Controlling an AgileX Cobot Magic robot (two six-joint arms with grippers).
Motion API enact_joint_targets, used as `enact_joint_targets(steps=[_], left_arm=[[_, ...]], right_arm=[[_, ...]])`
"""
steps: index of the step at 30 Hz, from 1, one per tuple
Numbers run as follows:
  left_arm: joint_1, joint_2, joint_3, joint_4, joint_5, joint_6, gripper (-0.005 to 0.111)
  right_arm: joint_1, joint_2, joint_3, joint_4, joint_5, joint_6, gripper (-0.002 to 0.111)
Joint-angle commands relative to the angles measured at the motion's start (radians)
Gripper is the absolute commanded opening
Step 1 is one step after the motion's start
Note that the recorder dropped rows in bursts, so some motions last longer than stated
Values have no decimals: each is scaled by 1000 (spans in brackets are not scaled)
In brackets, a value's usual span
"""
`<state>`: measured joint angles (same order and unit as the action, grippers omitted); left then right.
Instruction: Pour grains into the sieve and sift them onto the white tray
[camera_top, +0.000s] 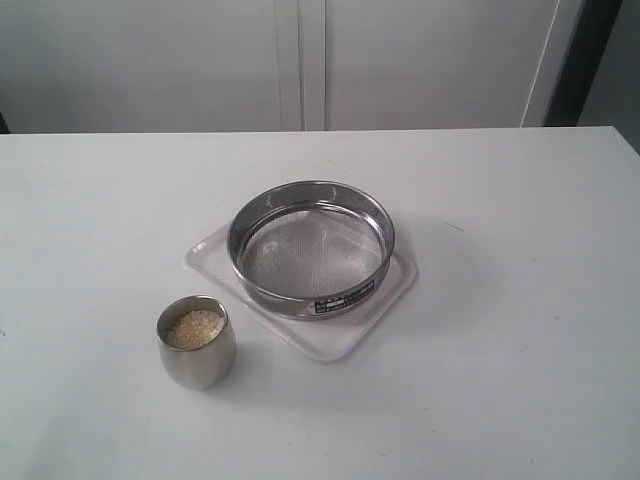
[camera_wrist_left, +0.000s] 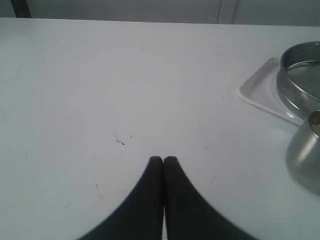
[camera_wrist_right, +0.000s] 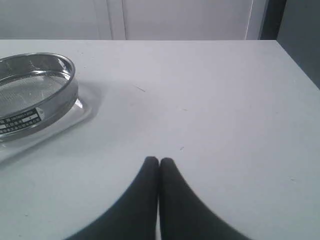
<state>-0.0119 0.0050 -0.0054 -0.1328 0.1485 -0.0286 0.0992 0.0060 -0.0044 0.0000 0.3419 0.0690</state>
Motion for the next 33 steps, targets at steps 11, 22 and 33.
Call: enact_joint_targets(steps=[11,22,33], left_arm=[[-1,-5,5,-116,-497,-137,0],[-1,-1,-29,-63,-550,40,0],[-1,99,-148,-15,-422,39,0]], right_arm=[[1,-6,4,0,-6,5,0],[1,-6,4,0,-6,5,0],[1,-6,4,0,-6,5,0]])
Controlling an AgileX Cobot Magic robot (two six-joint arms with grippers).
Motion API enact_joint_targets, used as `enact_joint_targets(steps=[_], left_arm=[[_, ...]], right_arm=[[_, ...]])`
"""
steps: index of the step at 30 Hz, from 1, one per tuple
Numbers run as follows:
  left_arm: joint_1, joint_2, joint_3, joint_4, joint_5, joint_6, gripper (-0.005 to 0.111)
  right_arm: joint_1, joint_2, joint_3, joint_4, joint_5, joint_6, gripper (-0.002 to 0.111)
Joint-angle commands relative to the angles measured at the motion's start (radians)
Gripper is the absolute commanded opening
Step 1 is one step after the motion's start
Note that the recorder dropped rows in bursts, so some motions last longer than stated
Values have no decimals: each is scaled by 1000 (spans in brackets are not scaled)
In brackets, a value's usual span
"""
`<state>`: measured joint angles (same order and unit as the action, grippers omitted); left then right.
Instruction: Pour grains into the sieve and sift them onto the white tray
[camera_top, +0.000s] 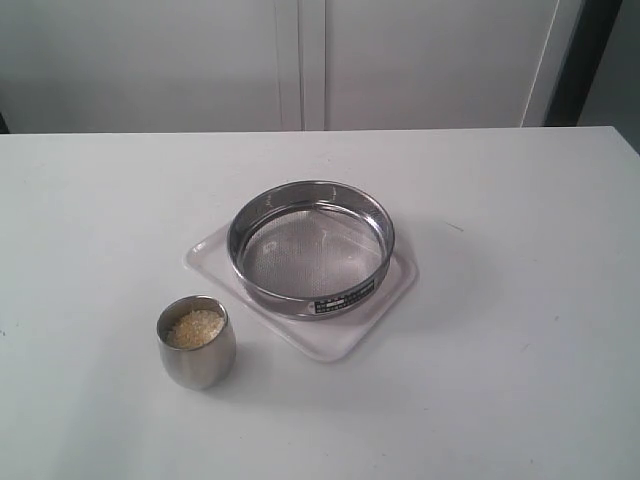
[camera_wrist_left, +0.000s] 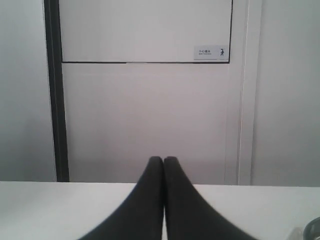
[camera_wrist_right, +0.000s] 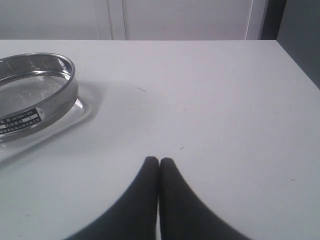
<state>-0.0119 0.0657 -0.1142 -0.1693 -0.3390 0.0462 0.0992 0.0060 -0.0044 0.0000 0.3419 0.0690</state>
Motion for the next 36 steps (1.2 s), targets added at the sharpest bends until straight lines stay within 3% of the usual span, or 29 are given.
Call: enact_joint_targets(steps=[1,5,9,15,19,31,36], left_arm=[[-1,51,-50,21,77,-79,0],[-1,100,-75,54,42,-164,0],[-1,162,-74,263,-69,-184,0],[-1,264,-120,590,-120,-418,0],[-1,348,-131,621,-224,-504,0],[-1,622,-139,912,-534,-772,0],[-1,724,-145,969,-622,-791,0]], right_arm=[[1,-6,4,0,-6,5,0],[1,-6,4,0,-6,5,0],[1,-6,4,0,-6,5,0],[1,-6,4,0,-6,5,0],[1,-6,4,0,-6,5,0],[1,-6,4,0,-6,5,0],[1,-6,4,0,-6,5,0]])
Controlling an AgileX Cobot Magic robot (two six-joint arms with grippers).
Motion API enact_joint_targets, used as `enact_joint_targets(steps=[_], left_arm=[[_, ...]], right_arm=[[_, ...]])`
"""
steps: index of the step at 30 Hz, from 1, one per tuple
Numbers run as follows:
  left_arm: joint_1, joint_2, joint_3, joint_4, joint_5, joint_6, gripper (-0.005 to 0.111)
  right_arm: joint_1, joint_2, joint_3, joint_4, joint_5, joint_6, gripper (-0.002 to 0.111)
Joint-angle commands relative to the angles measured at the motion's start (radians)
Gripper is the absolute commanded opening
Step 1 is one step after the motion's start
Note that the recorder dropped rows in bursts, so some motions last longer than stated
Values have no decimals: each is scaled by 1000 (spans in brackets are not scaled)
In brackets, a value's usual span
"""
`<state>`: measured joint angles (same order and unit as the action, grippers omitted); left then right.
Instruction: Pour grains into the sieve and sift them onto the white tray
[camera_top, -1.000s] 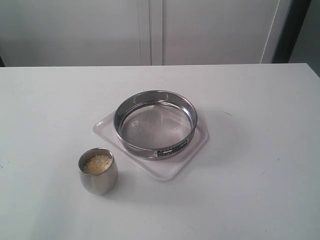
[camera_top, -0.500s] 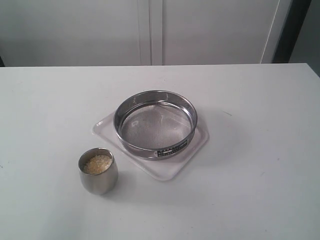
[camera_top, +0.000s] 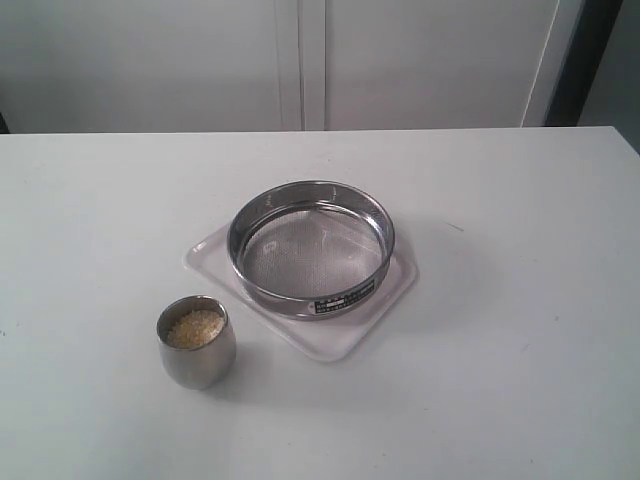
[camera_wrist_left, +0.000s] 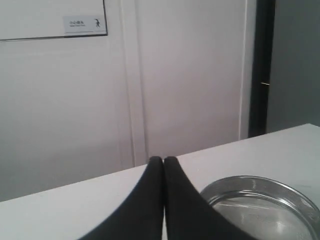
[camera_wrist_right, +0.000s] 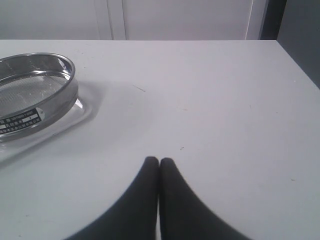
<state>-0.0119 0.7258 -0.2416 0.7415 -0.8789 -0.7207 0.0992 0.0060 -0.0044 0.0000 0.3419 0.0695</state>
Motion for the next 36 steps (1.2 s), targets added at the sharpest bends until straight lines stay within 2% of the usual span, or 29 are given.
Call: enact_joint_targets(steps=[1,6,9,14,19,22,28,29,32,33,36], left_arm=[[-1,79,-18,75,-101,-24,0],[-1,157,-35,183,-177,-24,1],[-1,198,-47,225,-224,-28,13],[-1,250,-50,233,-257,-27,45],[-1,302,-50,234,-342,-25,83],[-1,331,-50,231,-342,-25,96],[-3,401,-52,231,-342,-24,99],[-20,423,-52,229,-342,-21,99],[-113,464,-52,222,-342,73,99],[-164,480,-52,185,-337,134,99],[-250,522,-52,91,-308,198,99]], right_arm=[[1,-6,4,0,-6,5,0],[1,-6,4,0,-6,5,0],[1,-6,4,0,-6,5,0],[1,-6,4,0,-6,5,0],[1,-6,4,0,-6,5,0],[1,-6,4,0,-6,5,0],[1,-6,4,0,-6,5,0],[1,-6,4,0,-6,5,0],[1,-6,4,0,-6,5,0],[1,-6,4,0,-6,5,0],[1,-6,4,0,-6,5,0]])
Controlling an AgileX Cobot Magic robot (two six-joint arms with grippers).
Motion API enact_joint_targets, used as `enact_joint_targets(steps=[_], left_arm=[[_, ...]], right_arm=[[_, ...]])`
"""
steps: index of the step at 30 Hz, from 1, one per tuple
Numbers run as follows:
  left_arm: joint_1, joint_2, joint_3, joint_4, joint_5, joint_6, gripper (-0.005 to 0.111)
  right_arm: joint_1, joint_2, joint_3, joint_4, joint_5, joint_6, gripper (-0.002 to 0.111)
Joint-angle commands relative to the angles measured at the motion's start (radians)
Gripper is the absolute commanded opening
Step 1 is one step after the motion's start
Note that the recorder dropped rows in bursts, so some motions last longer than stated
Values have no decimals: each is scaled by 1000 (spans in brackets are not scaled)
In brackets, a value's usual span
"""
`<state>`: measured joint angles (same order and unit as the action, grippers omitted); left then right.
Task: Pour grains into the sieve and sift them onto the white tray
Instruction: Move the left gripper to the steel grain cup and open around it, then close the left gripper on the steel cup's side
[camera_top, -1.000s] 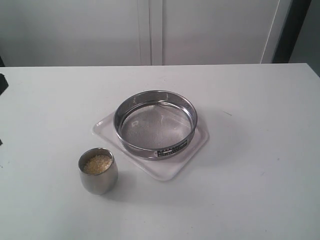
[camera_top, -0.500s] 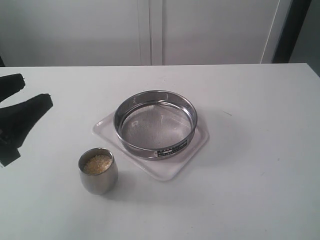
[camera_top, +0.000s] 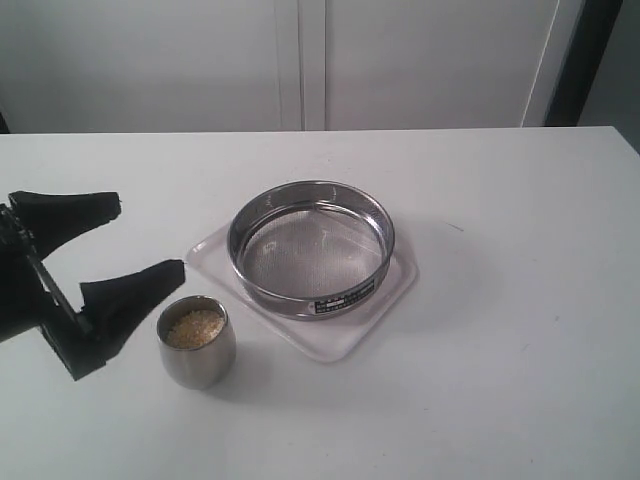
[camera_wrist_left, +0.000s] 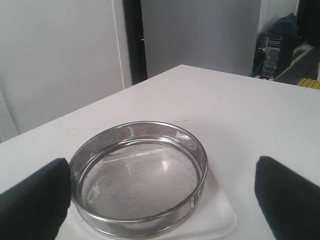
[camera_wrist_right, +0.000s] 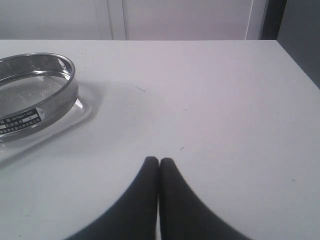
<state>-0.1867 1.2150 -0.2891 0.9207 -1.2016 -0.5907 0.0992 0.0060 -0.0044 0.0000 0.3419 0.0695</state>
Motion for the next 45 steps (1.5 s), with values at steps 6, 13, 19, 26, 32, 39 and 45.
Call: enact_joint_targets(steps=[6,13,19,26,32,39,45], left_arm=[[-165,164,-45,-190,24,132,98],[-168,267,-55,-204,21,146,98],[-168,352,-61,-204,-9,188,98],[-168,429,-61,-207,-19,209,98],[-168,473,-62,-193,-19,236,98],[-168,519,-62,-176,-19,254,98],[-168,523,-62,-180,-19,274,98]], right_arm=[[1,-6,4,0,-6,5,0],[1,-6,4,0,-6,5,0],[1,-6,4,0,-6,17,0],[1,-6,4,0,-6,17,0],[1,-6,4,0,-6,17,0],[1,-6,4,0,-6,17,0],[1,-6,4,0,-6,17,0]])
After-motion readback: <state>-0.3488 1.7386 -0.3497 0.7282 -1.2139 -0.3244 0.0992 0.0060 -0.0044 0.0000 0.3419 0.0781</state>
